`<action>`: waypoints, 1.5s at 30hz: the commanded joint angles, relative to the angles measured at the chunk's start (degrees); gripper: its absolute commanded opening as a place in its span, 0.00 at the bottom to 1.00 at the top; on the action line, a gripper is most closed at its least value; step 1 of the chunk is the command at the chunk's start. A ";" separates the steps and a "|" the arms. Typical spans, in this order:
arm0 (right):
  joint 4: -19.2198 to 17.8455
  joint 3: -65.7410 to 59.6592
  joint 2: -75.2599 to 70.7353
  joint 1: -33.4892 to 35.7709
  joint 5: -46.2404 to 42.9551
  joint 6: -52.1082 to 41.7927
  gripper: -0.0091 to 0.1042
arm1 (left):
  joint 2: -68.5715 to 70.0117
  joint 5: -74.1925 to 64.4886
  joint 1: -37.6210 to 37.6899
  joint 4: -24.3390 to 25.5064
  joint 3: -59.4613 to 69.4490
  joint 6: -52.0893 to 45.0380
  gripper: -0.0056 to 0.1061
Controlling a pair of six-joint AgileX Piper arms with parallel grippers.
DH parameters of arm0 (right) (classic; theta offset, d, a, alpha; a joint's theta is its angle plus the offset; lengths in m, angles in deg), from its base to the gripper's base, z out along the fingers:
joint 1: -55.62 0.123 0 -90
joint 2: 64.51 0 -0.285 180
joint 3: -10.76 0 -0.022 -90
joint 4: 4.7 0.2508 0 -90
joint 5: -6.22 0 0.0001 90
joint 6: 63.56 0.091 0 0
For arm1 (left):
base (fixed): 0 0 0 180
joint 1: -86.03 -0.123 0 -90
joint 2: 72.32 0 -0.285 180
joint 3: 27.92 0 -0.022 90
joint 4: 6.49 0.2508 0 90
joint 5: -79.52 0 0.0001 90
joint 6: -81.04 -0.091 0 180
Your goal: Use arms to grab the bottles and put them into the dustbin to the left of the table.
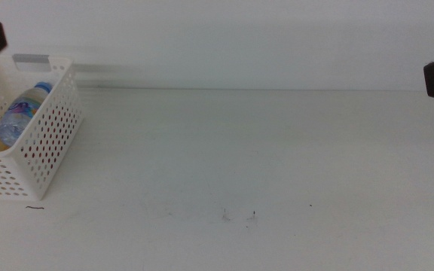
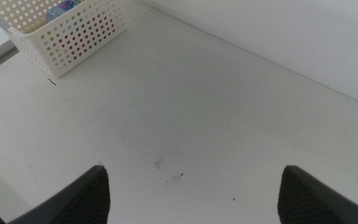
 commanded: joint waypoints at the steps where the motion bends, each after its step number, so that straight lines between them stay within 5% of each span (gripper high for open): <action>1: -0.20 0.35 -0.22 0.09 -0.53 -0.09 0.80 | 0.45 3.81 0.14 3.37 0.08 4.23 0.89; 18: -0.20 0.35 -0.22 0.09 -0.53 -0.09 0.80 | 0.45 10.29 0.14 7.04 0.08 6.09 0.89; 22: 0.44 -10.87 -2.70 -2.19 -15.93 -0.14 0.80 | 3.87 14.90 0.14 3.80 4.86 6.09 0.89; 27: 7.27 -28.47 -5.94 -10.44 -35.64 -0.14 0.80 | 13.84 17.18 0.14 3.48 19.23 6.09 0.89; 38: -3.49 -59.25 -28.88 -29.20 -45.86 -0.14 0.80 | 37.86 17.54 0.14 3.48 44.49 6.09 0.89; 45: -7.73 -69.54 -45.25 -31.48 -45.86 -0.14 0.80 | 42.46 17.87 0.03 3.61 52.90 6.09 0.89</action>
